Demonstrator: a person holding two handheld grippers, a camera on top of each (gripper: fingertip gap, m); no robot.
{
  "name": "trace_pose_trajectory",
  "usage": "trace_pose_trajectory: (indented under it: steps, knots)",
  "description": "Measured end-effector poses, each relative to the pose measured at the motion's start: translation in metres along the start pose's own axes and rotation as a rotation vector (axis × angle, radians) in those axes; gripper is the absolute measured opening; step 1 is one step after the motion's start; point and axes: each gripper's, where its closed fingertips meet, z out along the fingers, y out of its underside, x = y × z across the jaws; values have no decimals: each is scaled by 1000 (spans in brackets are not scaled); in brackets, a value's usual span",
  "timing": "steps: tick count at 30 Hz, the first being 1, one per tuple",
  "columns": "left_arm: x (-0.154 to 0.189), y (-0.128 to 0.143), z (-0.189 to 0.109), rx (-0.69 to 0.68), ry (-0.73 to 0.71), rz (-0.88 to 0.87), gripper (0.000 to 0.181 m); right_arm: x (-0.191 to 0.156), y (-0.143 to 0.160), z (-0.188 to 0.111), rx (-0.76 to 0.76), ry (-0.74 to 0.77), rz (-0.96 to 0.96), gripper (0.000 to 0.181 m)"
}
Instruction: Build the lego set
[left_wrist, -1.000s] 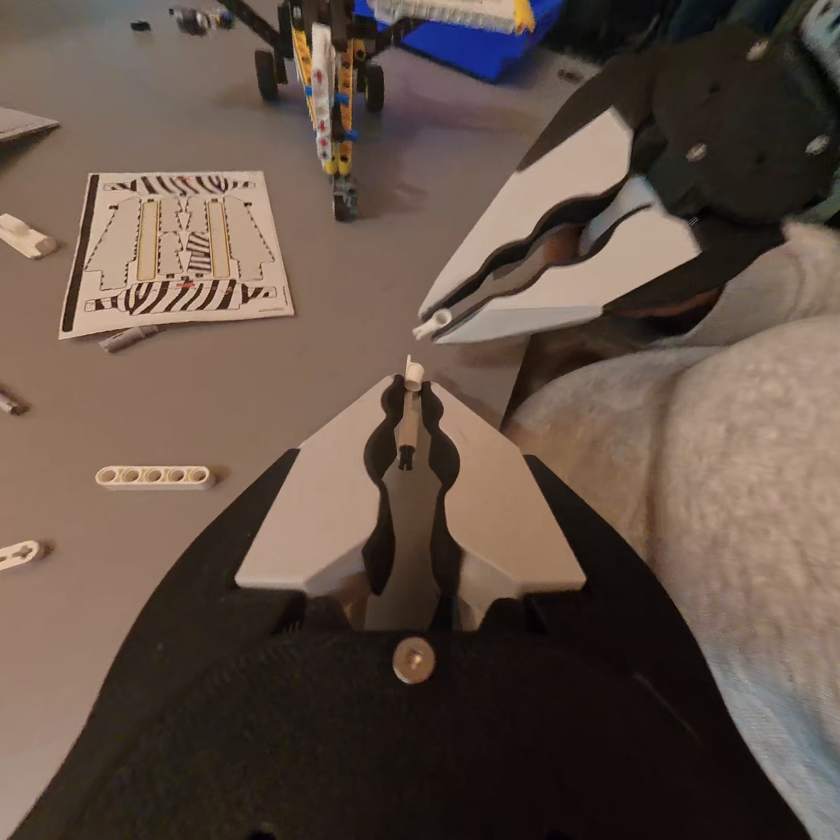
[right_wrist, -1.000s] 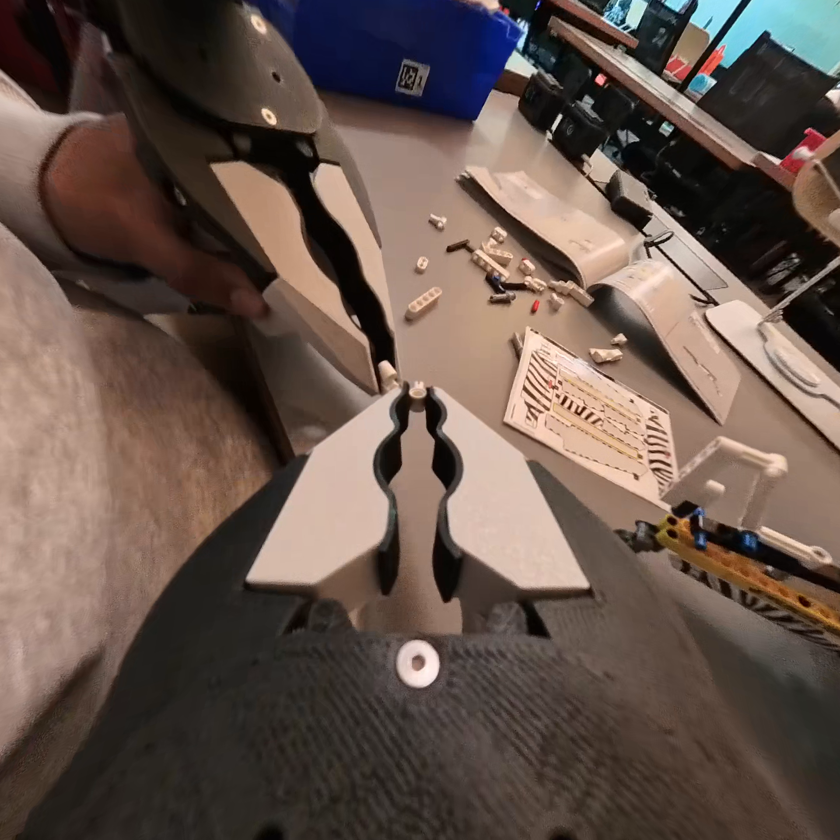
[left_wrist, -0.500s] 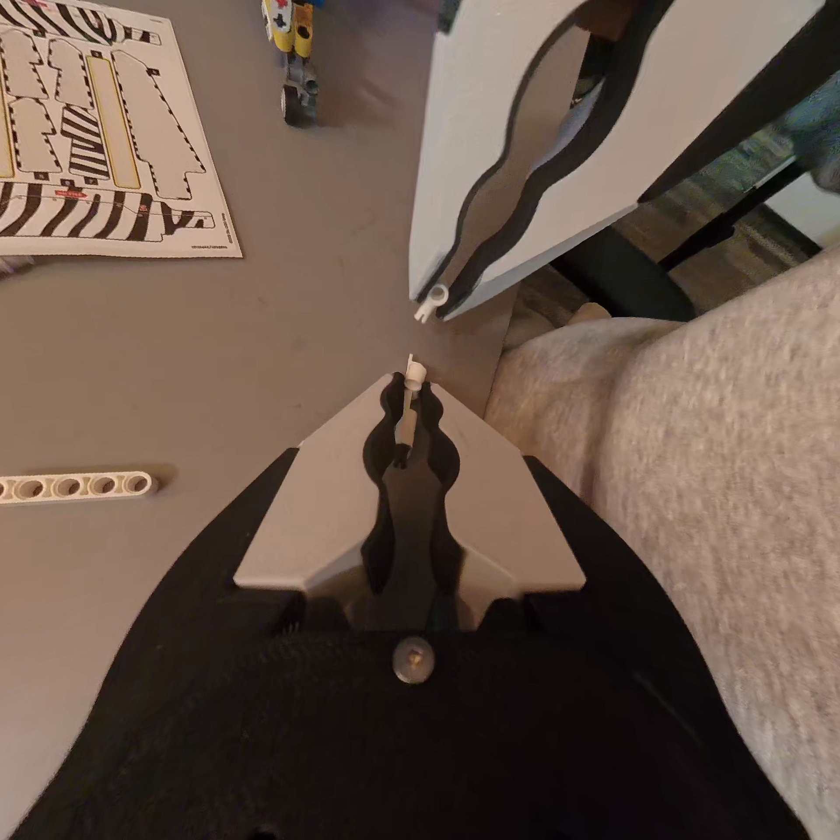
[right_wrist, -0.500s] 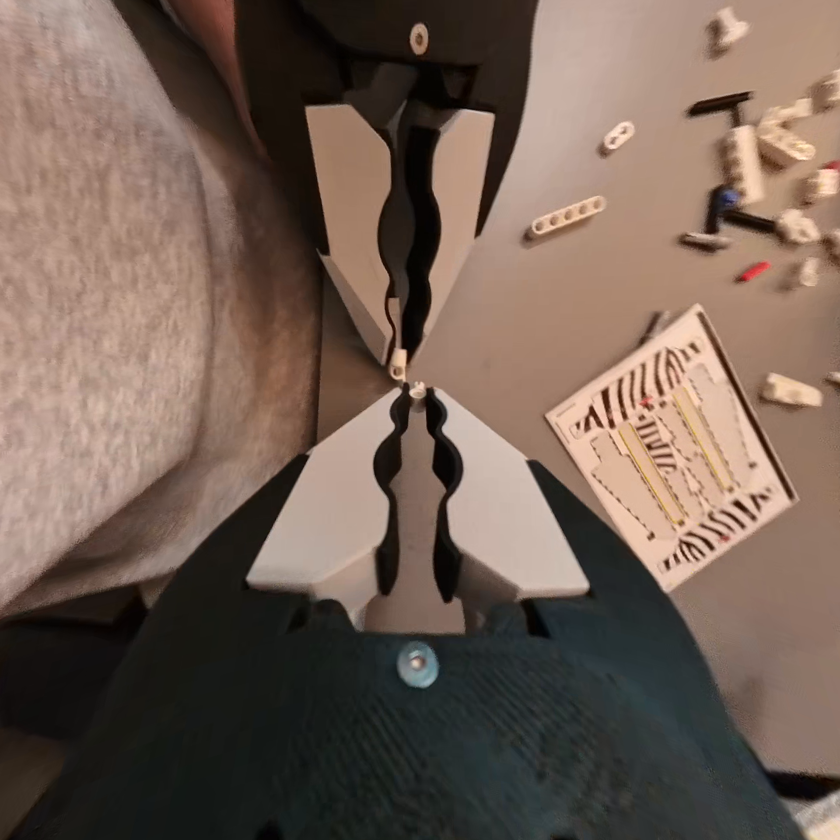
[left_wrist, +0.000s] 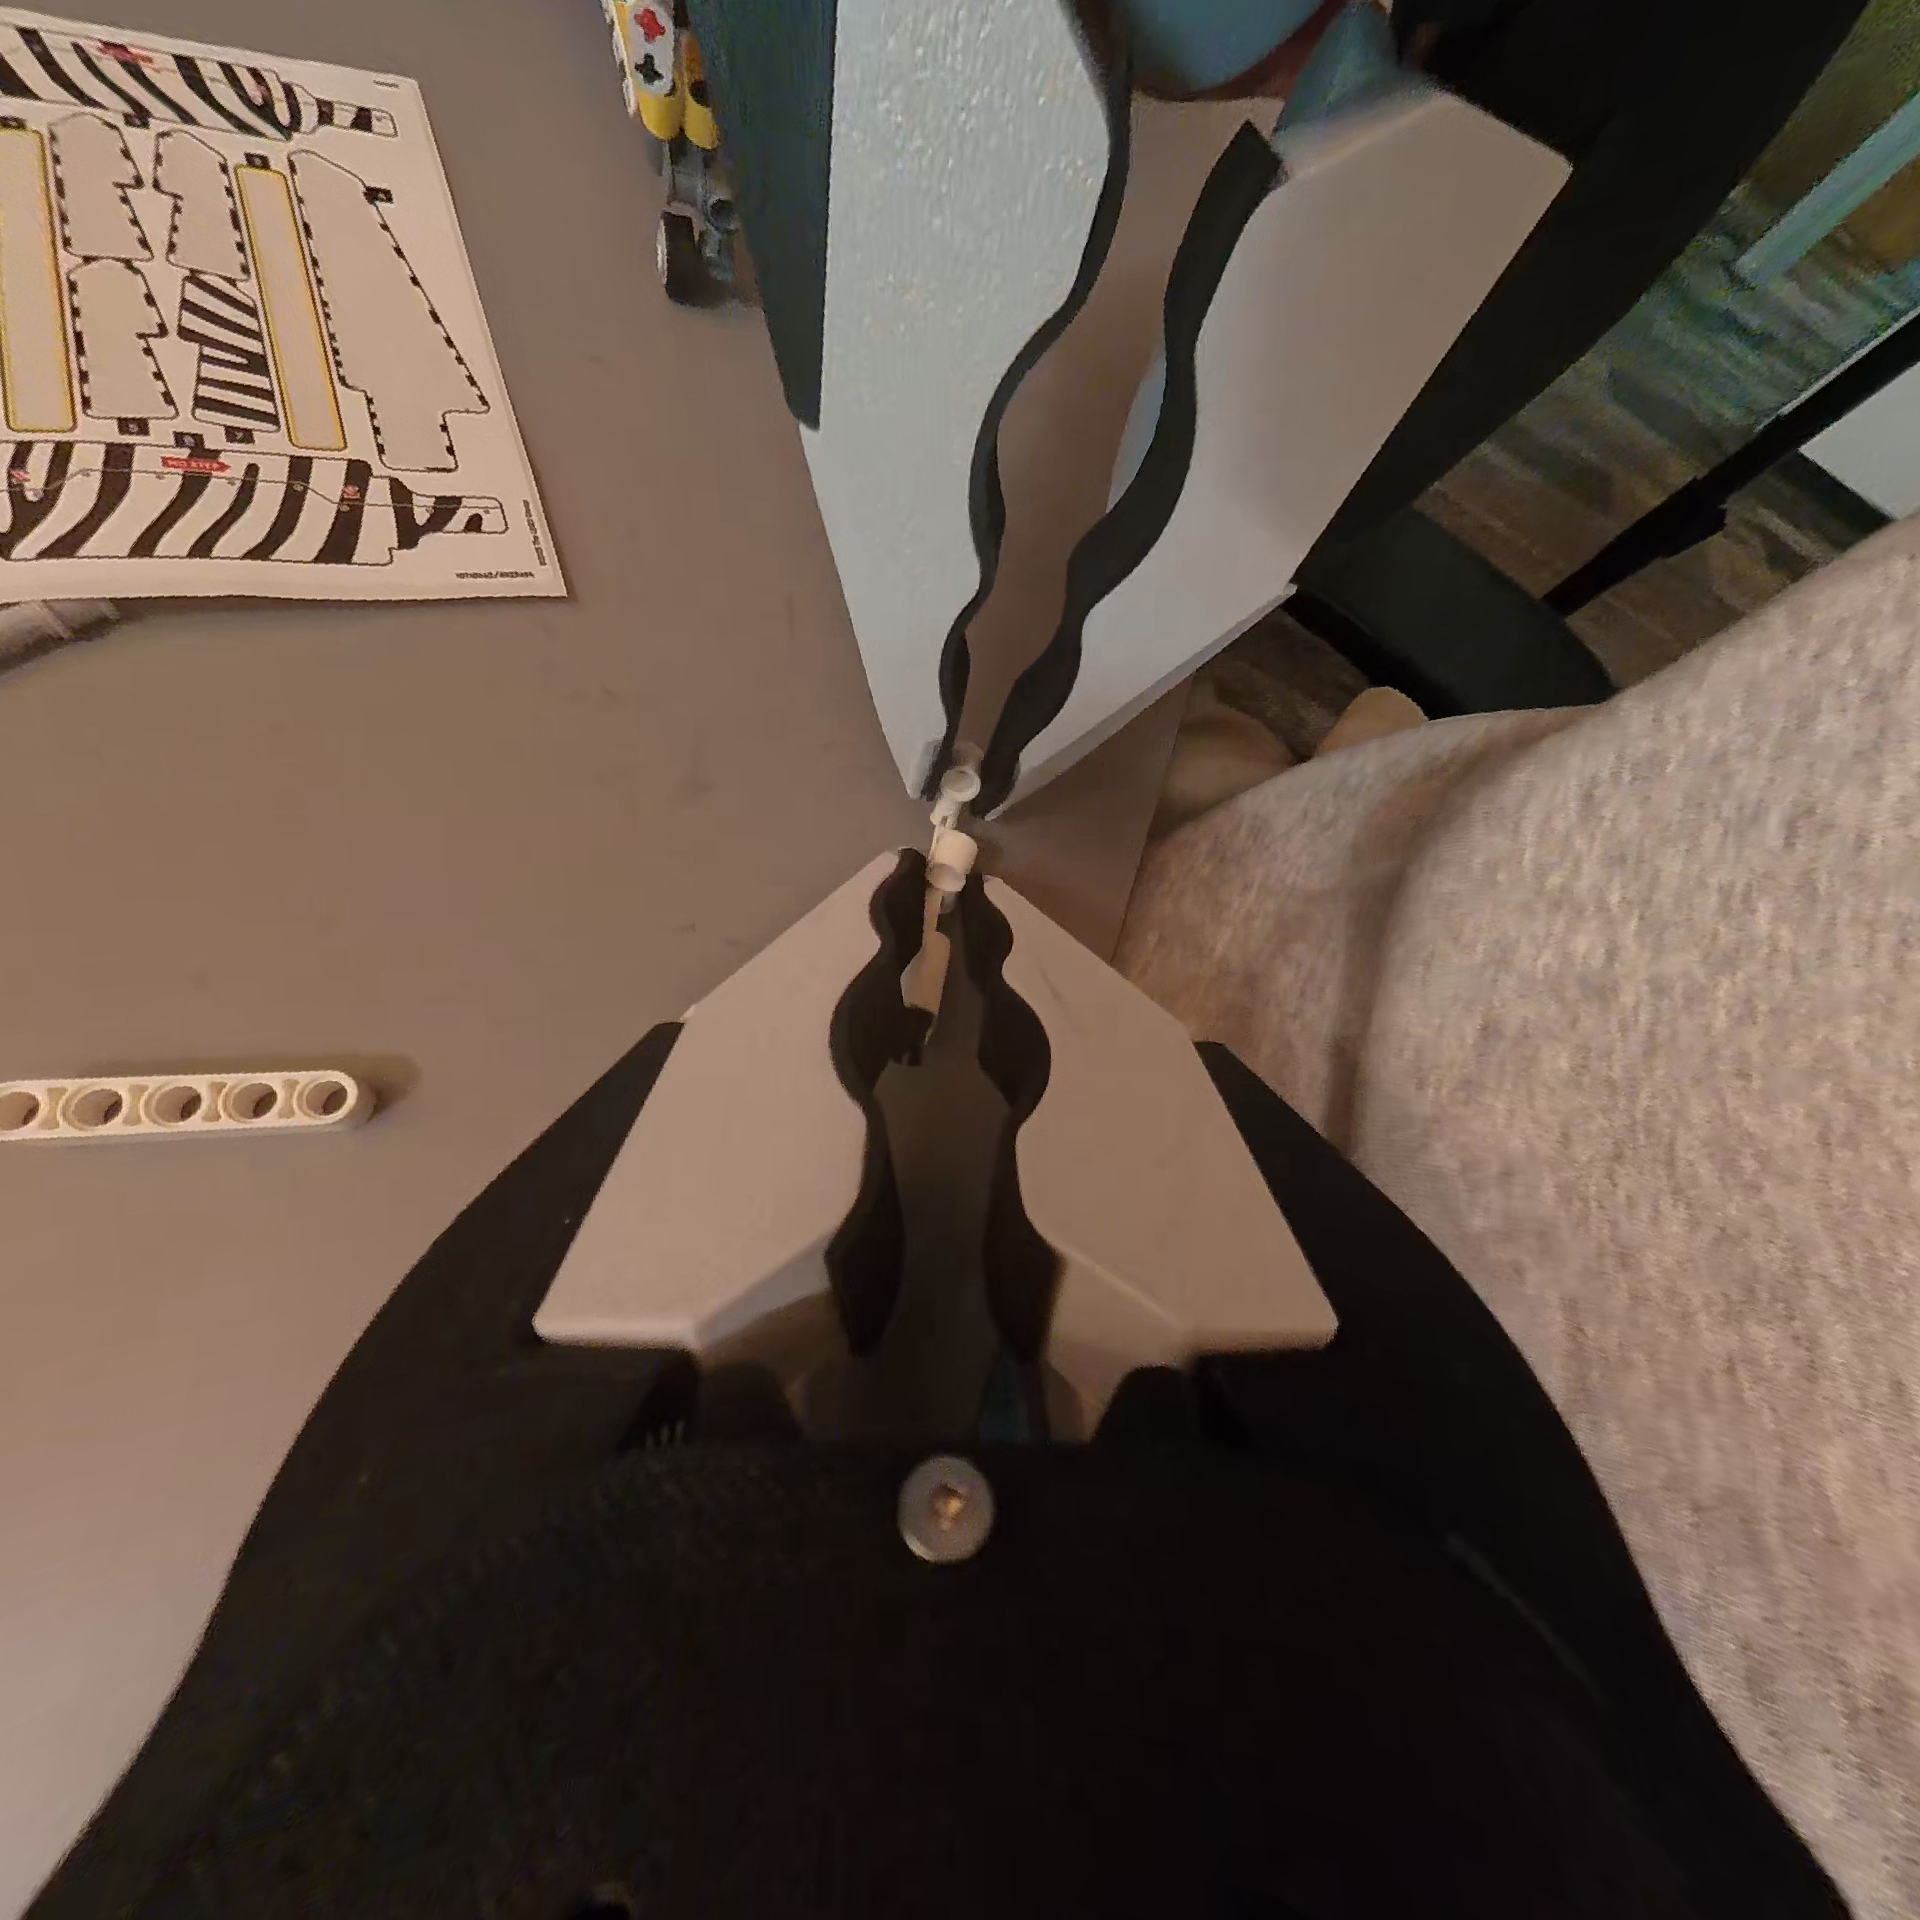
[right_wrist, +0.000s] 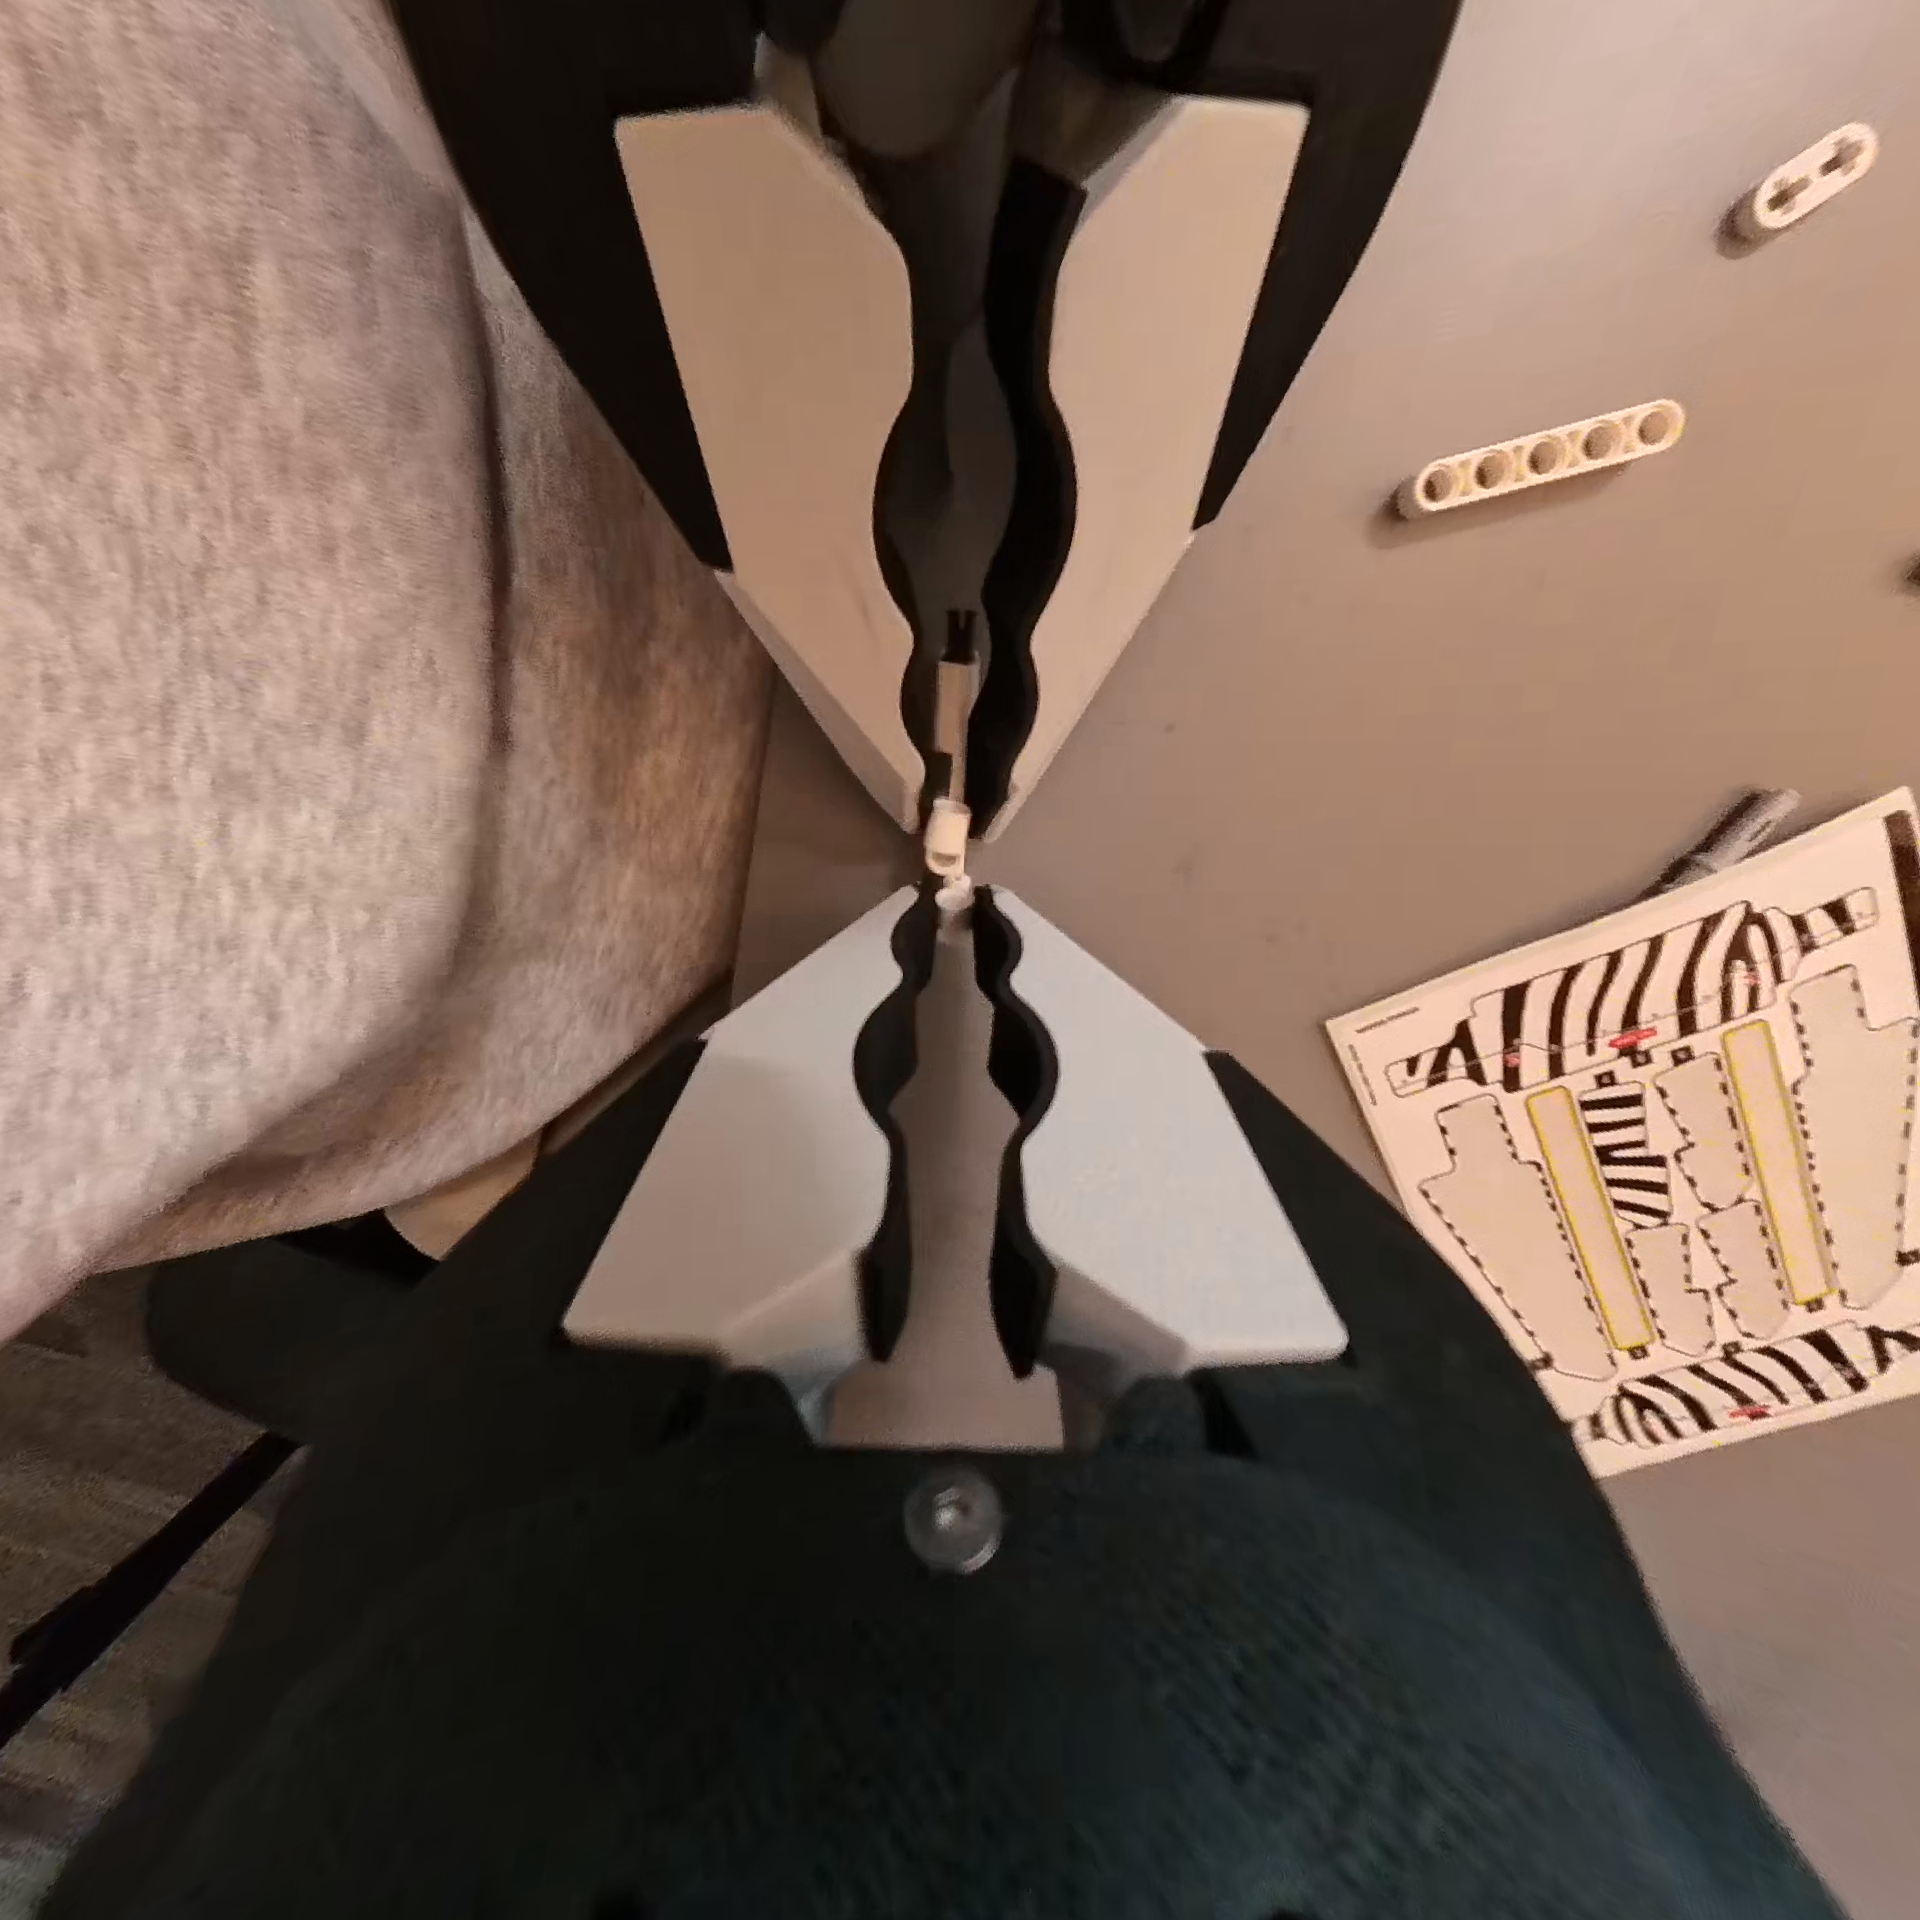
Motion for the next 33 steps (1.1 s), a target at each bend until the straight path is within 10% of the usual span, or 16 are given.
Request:
trace_pose_trajectory:
  steps: [33]
  knots:
    - [0,3,-1,8,-87,118,8,-1,-7,3,81,192,40,5]
